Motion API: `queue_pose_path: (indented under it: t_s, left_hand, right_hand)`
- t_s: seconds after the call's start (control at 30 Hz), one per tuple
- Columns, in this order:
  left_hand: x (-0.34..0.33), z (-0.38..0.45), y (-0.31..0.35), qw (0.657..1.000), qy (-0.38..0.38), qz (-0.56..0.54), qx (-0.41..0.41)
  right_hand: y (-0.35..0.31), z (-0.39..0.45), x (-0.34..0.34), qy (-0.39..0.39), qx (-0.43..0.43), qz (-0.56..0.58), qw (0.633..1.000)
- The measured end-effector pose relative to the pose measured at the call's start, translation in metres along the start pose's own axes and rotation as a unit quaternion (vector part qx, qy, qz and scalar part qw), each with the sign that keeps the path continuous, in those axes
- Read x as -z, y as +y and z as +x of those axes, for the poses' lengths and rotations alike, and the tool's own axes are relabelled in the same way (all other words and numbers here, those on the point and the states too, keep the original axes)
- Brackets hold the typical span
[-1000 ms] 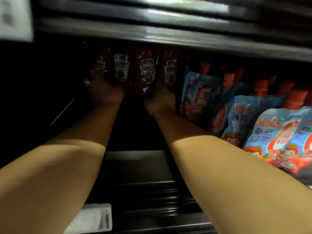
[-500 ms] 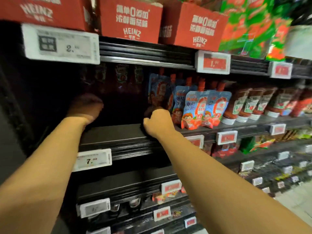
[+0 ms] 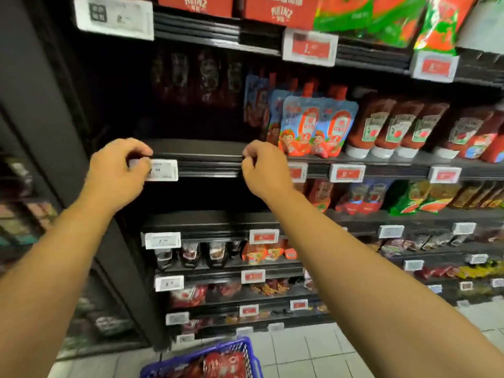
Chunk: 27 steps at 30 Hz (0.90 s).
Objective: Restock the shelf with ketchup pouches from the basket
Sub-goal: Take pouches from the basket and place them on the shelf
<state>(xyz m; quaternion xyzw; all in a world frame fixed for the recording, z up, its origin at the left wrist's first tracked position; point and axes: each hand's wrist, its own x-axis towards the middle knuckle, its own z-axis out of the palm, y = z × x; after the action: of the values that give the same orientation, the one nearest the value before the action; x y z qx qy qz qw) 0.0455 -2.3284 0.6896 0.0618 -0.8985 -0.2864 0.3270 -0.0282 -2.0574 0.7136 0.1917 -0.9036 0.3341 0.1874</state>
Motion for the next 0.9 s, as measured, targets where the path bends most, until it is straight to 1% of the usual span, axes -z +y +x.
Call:
queue_pose_path:
  t_s: [0.07,0.1,0.13,0.17,0.2,0.27,0.3,0.37,0.47,0.5,0.53,0.57,0.63,0.7,0.8,0.9]
  left_hand:
    - [0.001,-0.056,-0.004,0.998,0.065,-0.009,-0.013]
    - [-0.004,-0.085,-0.008,0.997,0.079,-0.018,-0.005]
    - [-0.011,-0.118,-0.016,0.997,0.069,-0.016,0.017]
    - [-0.02,-0.15,-0.024,0.998,0.043,-0.01,0.046]
    - [-0.03,-0.185,-0.034,0.996,-0.001,-0.009,0.088]
    - [-0.047,-0.247,-0.053,0.977,-0.092,-0.019,0.192]
    - [-0.055,-0.277,-0.063,0.957,-0.142,-0.007,0.251]
    - [-0.066,-0.329,-0.083,0.906,-0.242,0.037,0.346]
    - [-0.079,-0.402,-0.11,0.815,-0.373,0.067,0.438]
    - [-0.084,-0.424,-0.118,0.787,-0.406,0.07,0.459]
    - [-0.091,-0.445,-0.125,0.763,-0.436,0.076,0.472]
    - [-0.098,-0.465,-0.131,0.746,-0.462,0.085,0.472]
    - [-0.112,-0.501,-0.144,0.728,-0.499,0.096,0.46]
    - [-0.13,-0.533,-0.164,0.718,-0.51,0.096,0.463]
    - [-0.161,-0.57,-0.2,0.711,-0.515,0.095,0.469]
    - [-0.205,-0.588,-0.244,0.732,-0.5,0.092,0.454]
  right_hand:
    - [0.015,-0.038,-0.003,0.062,0.061,0.064,0.994]
    - [0.028,-0.059,-0.004,0.082,0.074,0.077,0.991]
    - [0.044,-0.085,-0.011,0.078,0.07,0.088,0.991]
    - [0.063,-0.109,-0.019,0.055,0.054,0.095,0.993]
    - [0.083,-0.139,-0.028,0.011,0.019,0.096,0.995]
    - [0.121,-0.194,-0.044,-0.082,-0.076,0.081,0.99]
    - [0.141,-0.222,-0.054,-0.136,-0.133,0.073,0.979]
    - [0.173,-0.273,-0.071,-0.243,-0.234,0.053,0.94]
    - [0.203,-0.343,-0.094,-0.393,-0.319,0.01,0.862]
    - [0.211,-0.363,-0.102,-0.428,-0.346,0.002,0.835]
    - [0.216,-0.382,-0.111,-0.449,-0.376,0.003,0.81]
    - [0.221,-0.399,-0.12,-0.46,-0.403,0.007,0.791]
    - [0.228,-0.431,-0.143,-0.486,-0.419,-0.012,0.767]
    - [0.233,-0.459,-0.174,-0.511,-0.416,-0.03,0.752]
    - [0.243,-0.495,-0.229,-0.54,-0.394,-0.042,0.743]
    - [0.257,-0.522,-0.297,-0.551,-0.401,-0.034,0.731]
